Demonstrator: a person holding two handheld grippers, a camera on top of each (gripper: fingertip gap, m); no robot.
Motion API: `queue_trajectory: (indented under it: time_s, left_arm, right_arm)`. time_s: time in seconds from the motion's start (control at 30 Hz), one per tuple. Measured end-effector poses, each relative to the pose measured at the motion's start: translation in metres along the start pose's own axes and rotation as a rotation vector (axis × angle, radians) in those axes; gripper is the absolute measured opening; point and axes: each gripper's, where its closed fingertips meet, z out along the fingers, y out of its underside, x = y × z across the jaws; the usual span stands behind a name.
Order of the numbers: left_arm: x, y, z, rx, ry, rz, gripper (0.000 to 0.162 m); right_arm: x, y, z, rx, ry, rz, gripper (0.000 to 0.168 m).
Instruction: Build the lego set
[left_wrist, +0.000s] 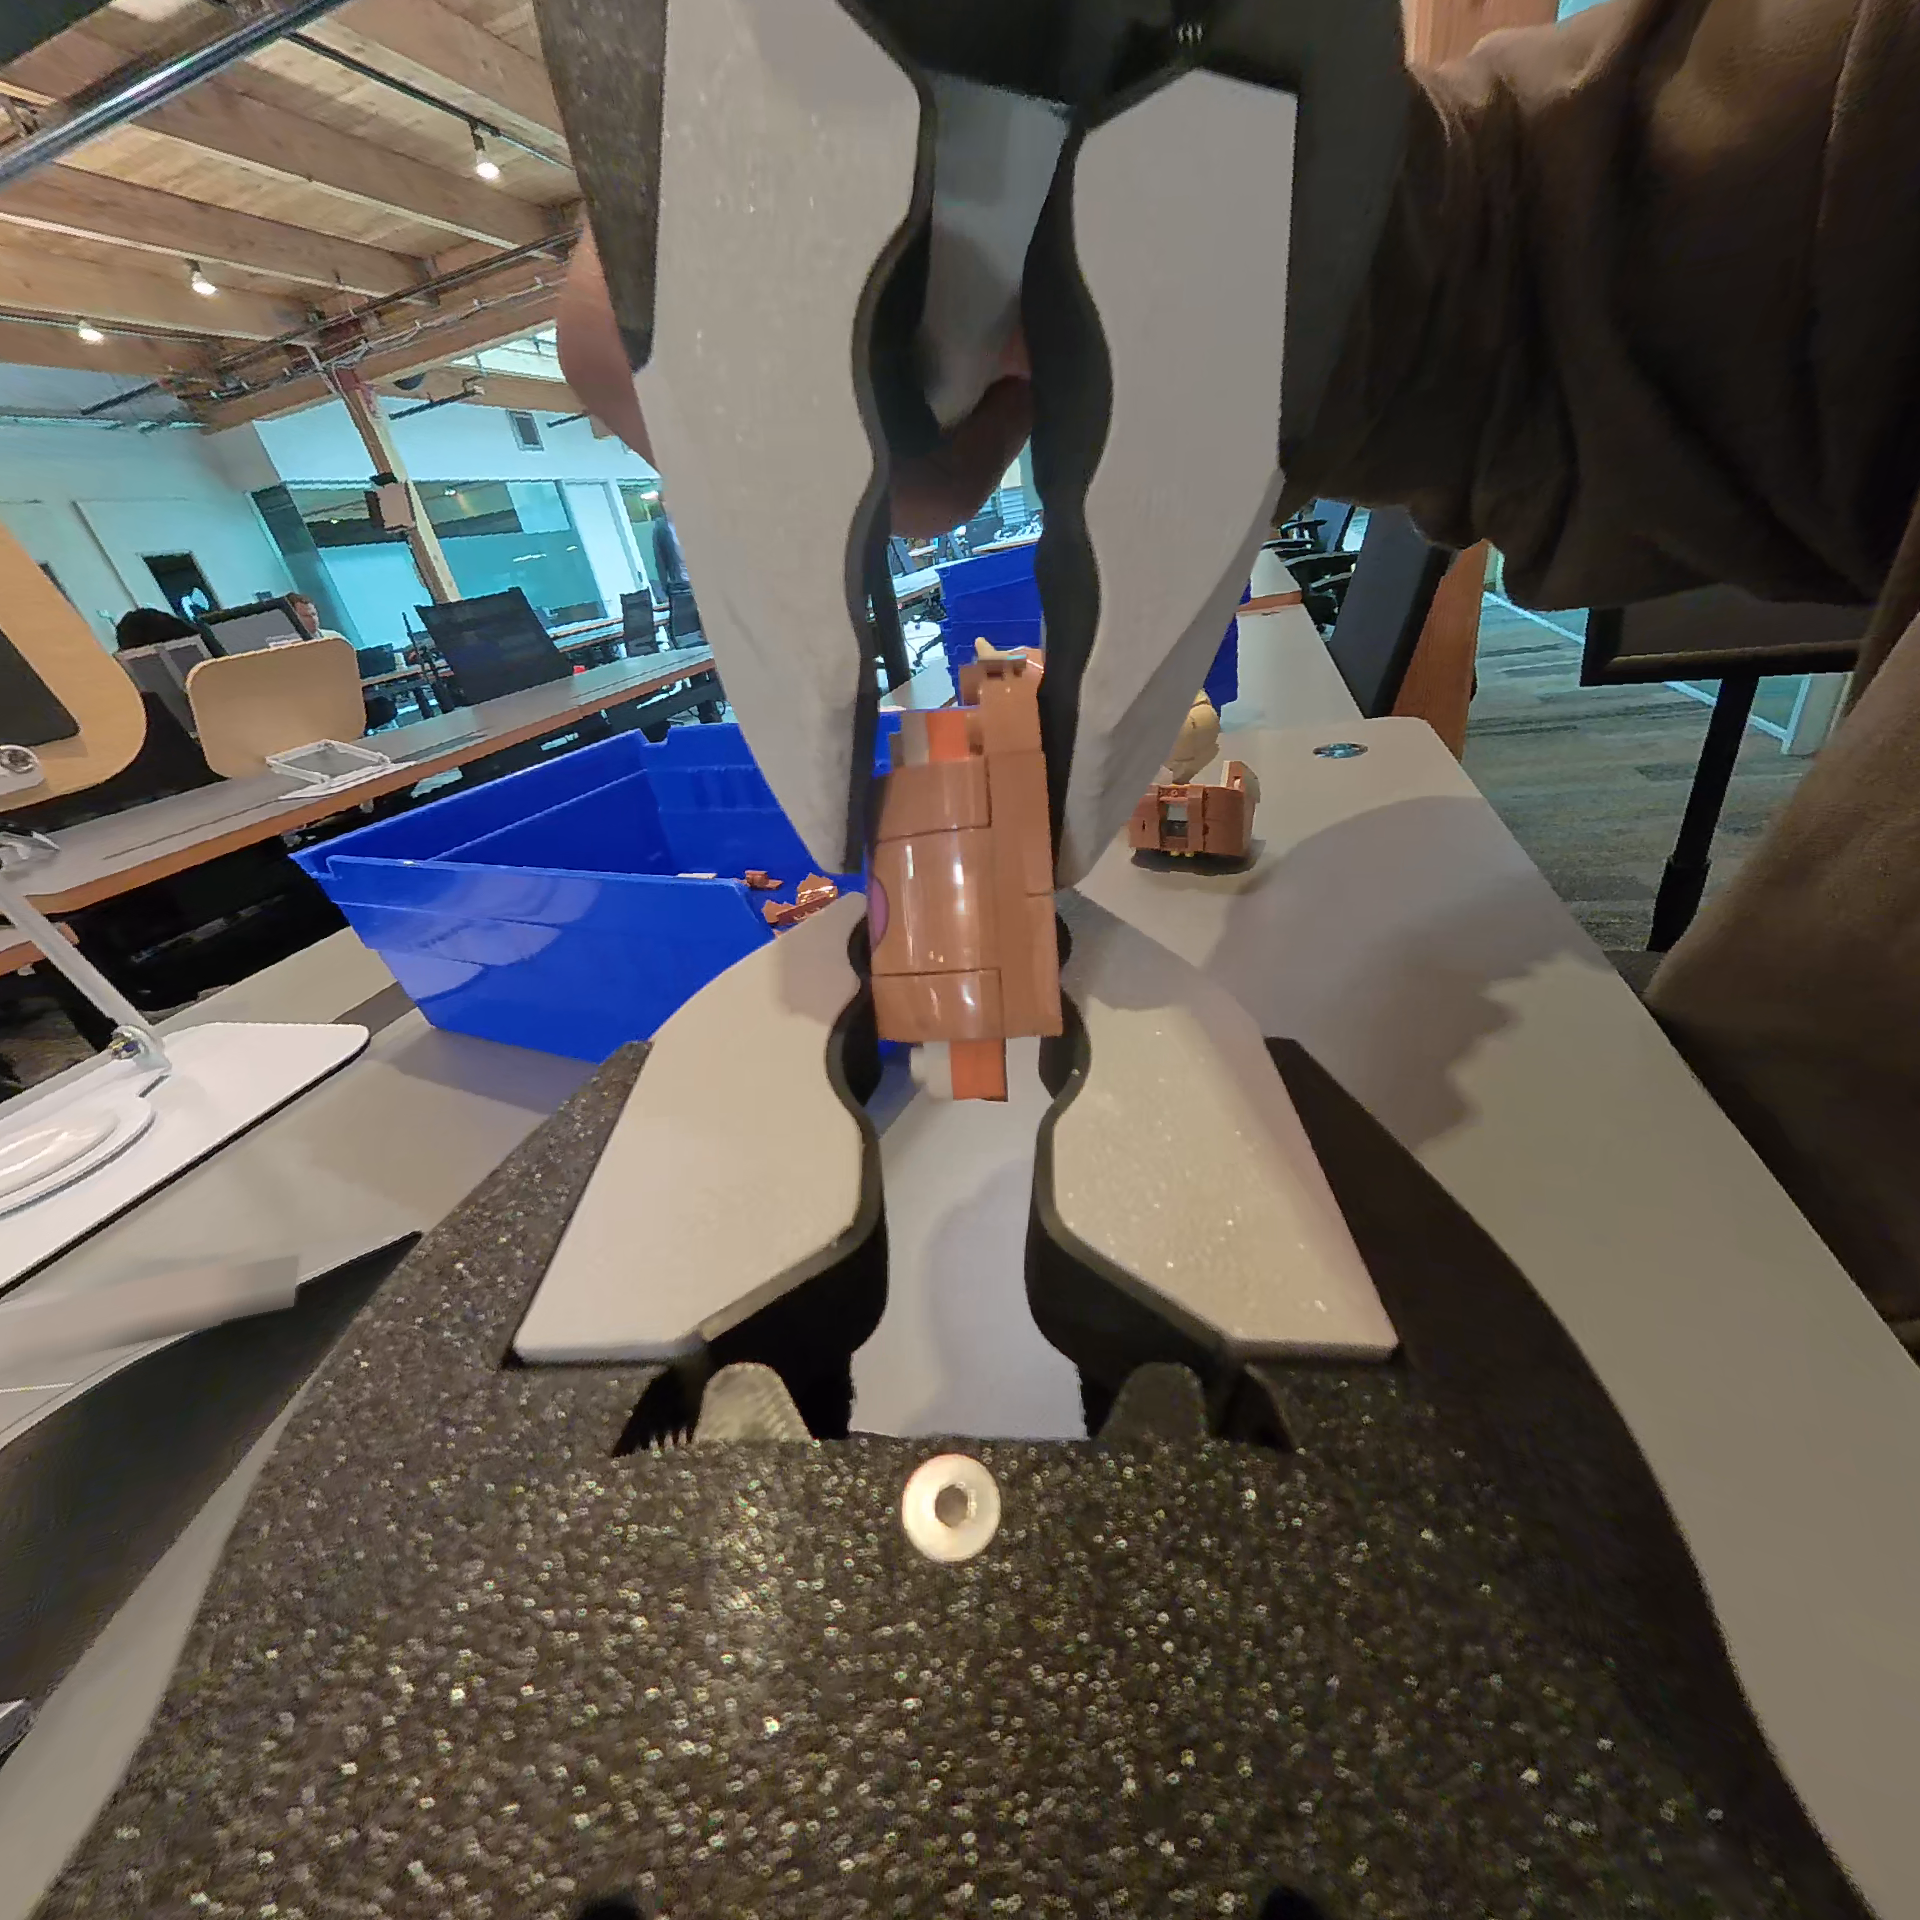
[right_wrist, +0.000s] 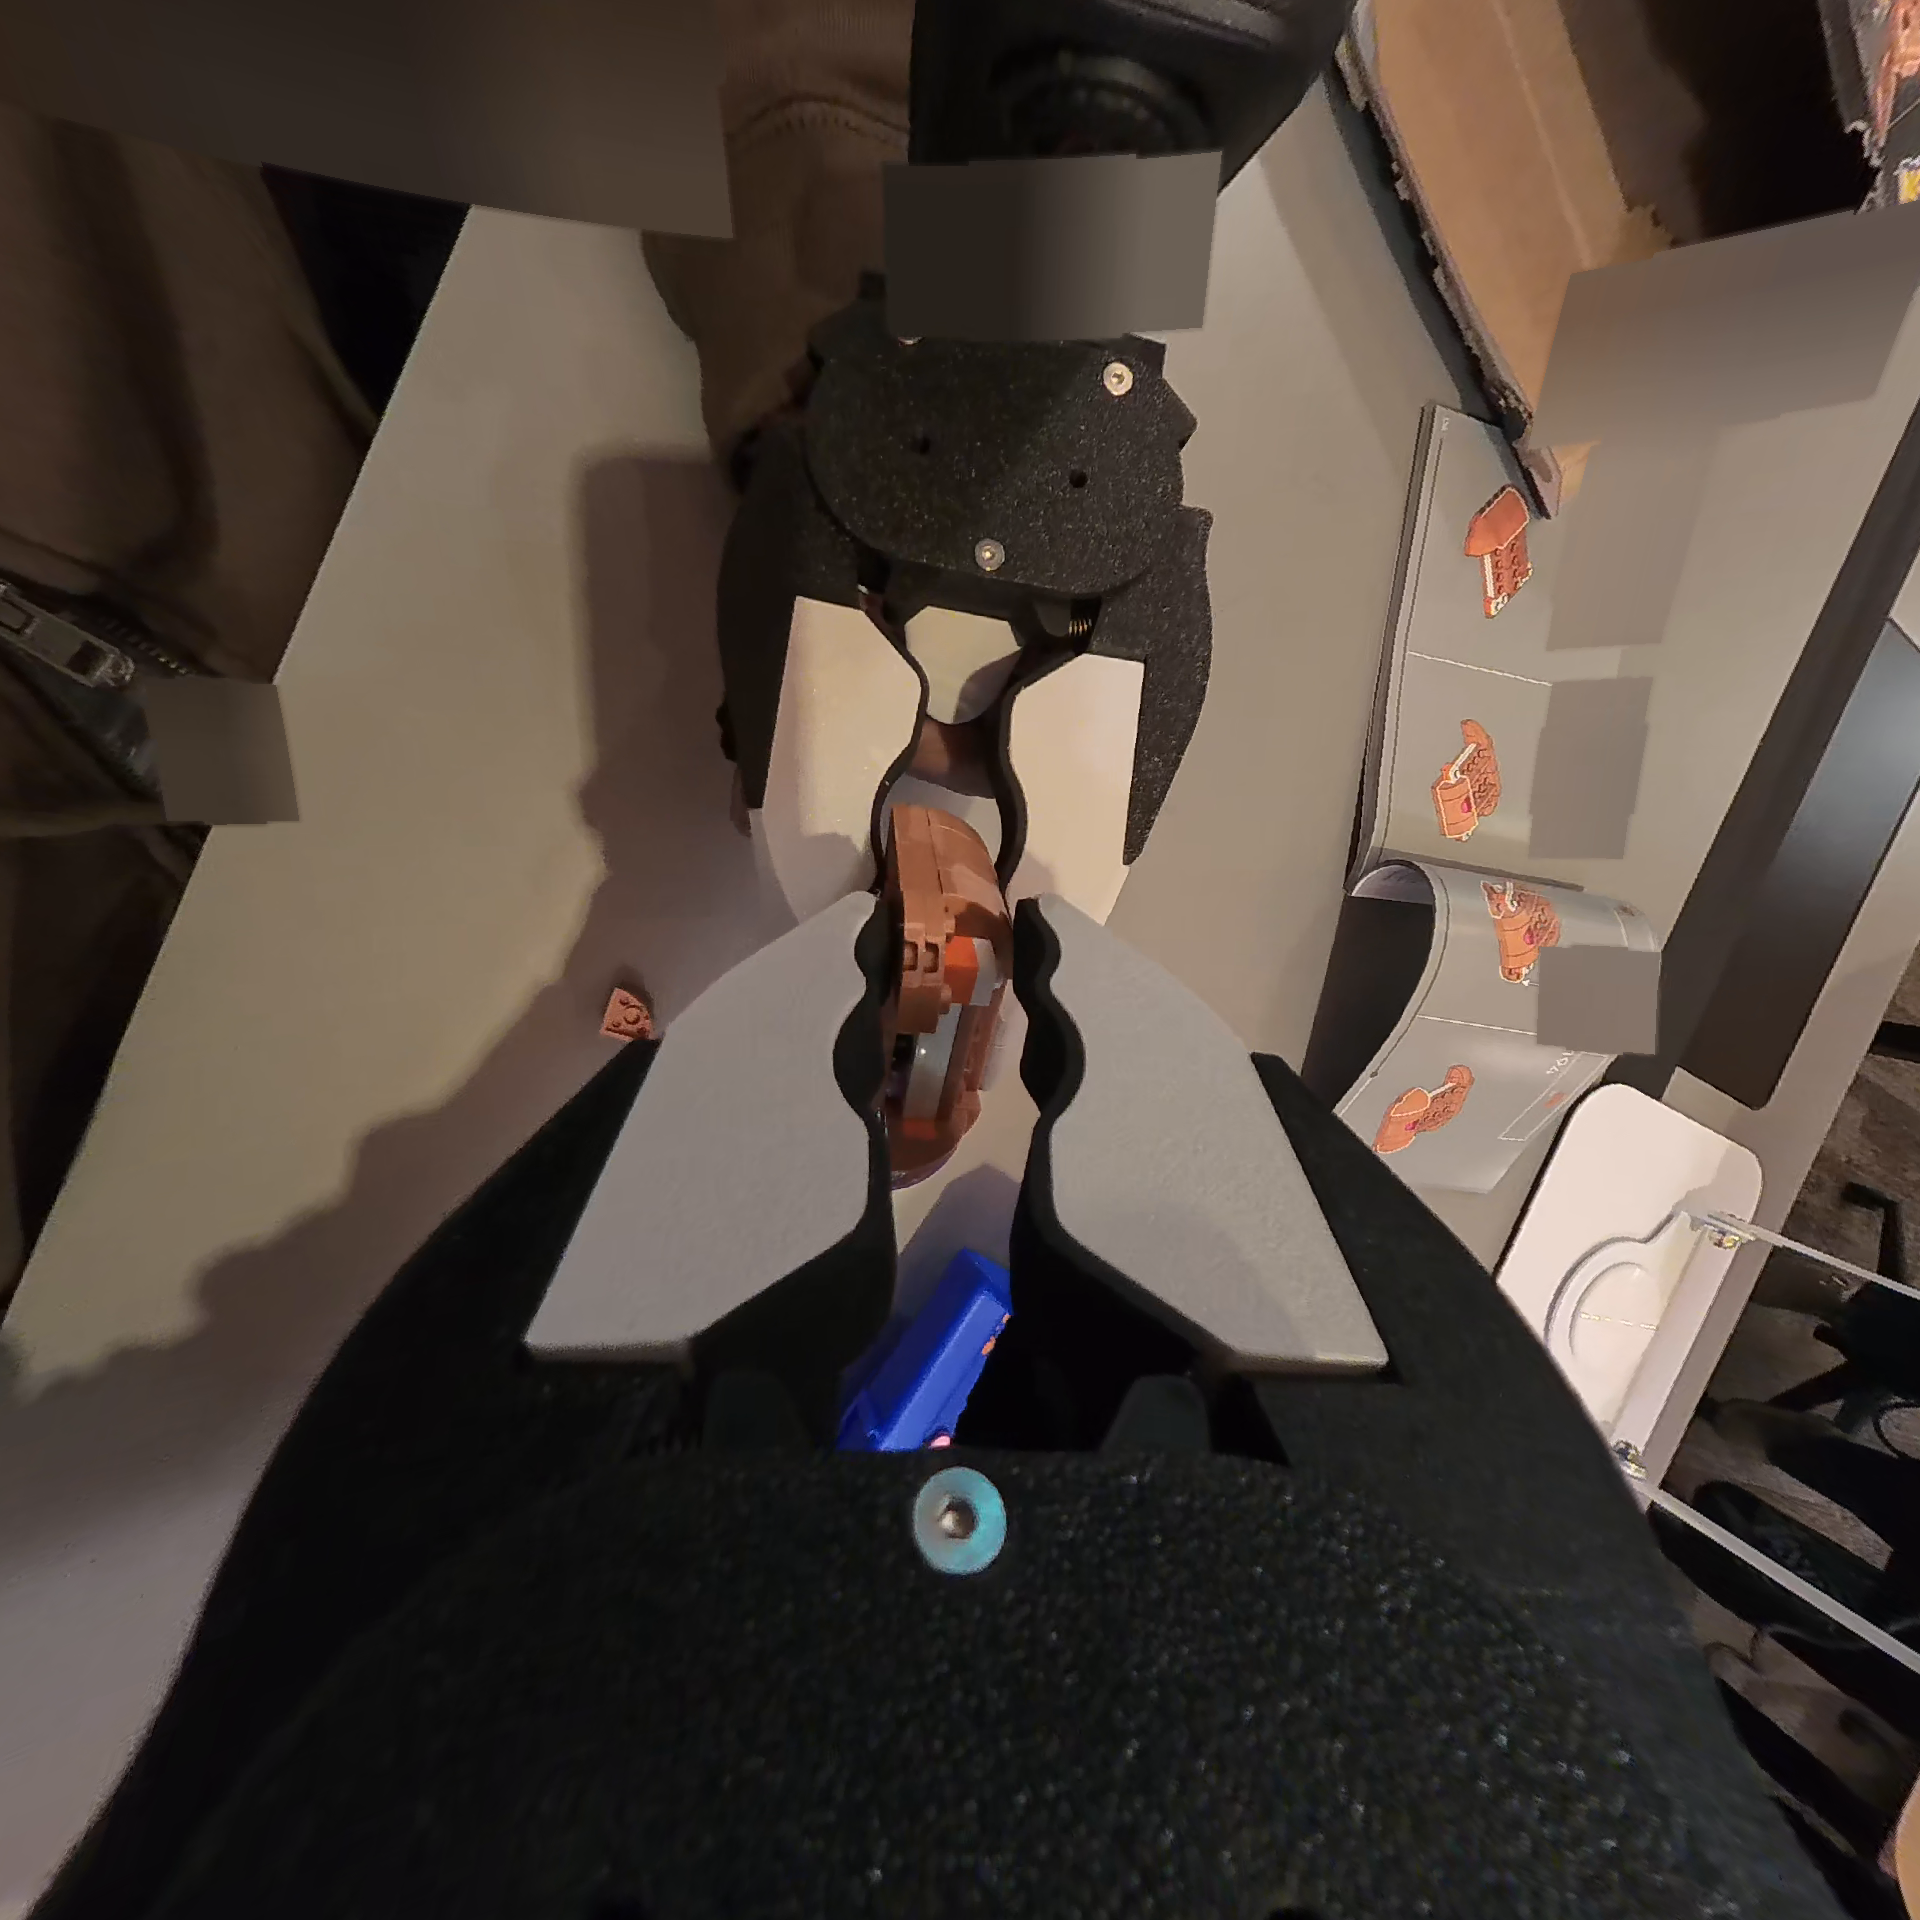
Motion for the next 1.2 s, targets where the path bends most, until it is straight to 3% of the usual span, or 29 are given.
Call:
queue_trajectory:
  time_s: [0.83, 1.07, 1.2]
  left_arm:
    - [-0.001, 0.003, 0.001, -0.007, -0.004, 0.021, 0.027]
    - [-0.008, 0.000, -0.002, 0.007, -0.044, 0.038, 0.027]
    - [-0.010, -0.001, -0.003, 0.010, -0.052, 0.035, 0.027]
  right_arm:
    - [0.000, 0.001, 0.002, 0.026, 0.030, -0.046, 0.022]
    - [0.004, -0.001, -0.006, 0.035, 0.102, -0.068, 0.039]
    - [0.009, 0.002, -0.015, 0.051, 0.111, -0.023, 0.035]
